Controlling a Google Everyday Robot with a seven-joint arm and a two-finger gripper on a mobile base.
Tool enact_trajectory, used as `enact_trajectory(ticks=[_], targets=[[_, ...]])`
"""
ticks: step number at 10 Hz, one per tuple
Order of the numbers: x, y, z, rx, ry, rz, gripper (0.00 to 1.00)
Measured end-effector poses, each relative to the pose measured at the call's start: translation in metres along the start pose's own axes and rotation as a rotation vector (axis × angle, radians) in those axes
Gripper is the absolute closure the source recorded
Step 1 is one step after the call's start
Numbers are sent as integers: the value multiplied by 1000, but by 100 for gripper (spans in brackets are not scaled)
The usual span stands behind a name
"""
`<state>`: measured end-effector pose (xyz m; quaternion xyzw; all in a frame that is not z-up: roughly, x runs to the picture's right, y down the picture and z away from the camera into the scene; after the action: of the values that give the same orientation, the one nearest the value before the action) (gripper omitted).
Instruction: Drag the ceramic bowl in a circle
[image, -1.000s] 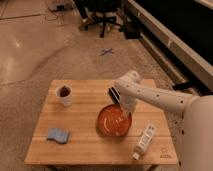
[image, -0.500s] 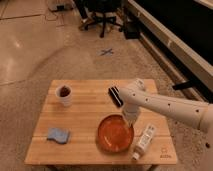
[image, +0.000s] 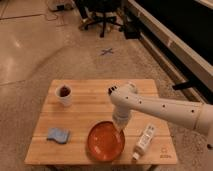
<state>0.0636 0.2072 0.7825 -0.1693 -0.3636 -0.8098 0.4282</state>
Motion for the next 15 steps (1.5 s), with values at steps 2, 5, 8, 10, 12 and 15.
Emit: enact_trajectory(ticks=[2,5,8,10,12,15], targets=[[18,-12,-4,23,33,-30,90],[16,-10,-4,22,29,-26,90],[16,-10,-4,22,27,-27,90],[15,-10,-3,24,26,-26,90],[16,-10,-3,23,26,-27,90],[16,-11,-3,23,26,-27,90]])
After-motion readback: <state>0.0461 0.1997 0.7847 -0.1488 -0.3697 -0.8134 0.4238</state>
